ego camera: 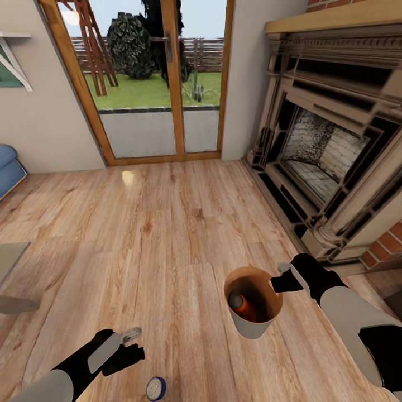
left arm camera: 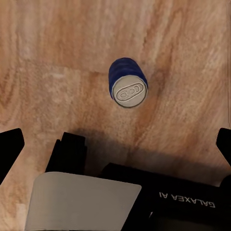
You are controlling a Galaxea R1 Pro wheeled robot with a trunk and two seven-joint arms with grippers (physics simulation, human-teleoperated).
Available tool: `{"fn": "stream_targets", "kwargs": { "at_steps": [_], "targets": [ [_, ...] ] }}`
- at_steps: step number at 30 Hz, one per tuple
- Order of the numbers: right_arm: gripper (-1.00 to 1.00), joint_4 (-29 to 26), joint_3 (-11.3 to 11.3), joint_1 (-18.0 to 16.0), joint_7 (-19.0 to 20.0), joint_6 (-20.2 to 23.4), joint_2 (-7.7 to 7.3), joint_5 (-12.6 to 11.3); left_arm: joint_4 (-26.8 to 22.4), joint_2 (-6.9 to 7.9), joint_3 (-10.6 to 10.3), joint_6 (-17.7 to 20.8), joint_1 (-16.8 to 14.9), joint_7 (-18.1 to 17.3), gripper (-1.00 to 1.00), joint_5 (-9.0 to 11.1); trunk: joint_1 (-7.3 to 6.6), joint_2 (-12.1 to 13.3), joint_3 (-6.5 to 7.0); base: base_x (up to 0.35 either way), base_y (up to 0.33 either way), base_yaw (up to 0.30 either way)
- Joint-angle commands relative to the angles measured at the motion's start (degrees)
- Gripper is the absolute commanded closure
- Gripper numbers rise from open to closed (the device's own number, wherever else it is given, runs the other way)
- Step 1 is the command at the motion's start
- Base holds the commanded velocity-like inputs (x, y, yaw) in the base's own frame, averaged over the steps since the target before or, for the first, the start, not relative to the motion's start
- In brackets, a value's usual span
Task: Put the three can of soda from the living room inside the tash can in the kitchen.
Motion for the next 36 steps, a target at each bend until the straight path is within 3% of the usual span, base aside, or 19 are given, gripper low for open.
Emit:
{"fn": "stream_targets", "kwargs": {
  "at_steps": [1,14,20,36],
  "targets": [
    [1.00,0.00,-0.17,-0.03,0.43,0.16,0.00,-1.12,-0.17,-0.01,0.00,0.01,0.00,-0.01,-1.00,-0.01,0.22,-0.42,-0.18,0.000,0.000,0.000],
    [1.00,-0.07,-0.20,-0.03,0.46,0.16,-0.01,-1.20,-1.07,-0.03,-0.06,0.02,0.00,-0.02,-1.00,-0.01,3.08,-5.63,-2.51,0.000,0.000,0.000],
    [1.00,-0.06,-0.27,-0.03,0.46,0.16,-0.06,-1.18,-1.32,-0.03,-0.04,-0.03,0.05,-0.02,-1.00,-0.01,3.08,-5.63,-2.51,0.000,0.000,0.000],
    [1.00,-0.10,-0.54,0.04,0.52,1.83,-0.08,-1.50,-1.34,-0.40,-0.27,-0.05,0.00,0.07,-1.00,-0.03,6.59,-12.05,-5.39,0.000,0.000,0.000]
  ]
}}
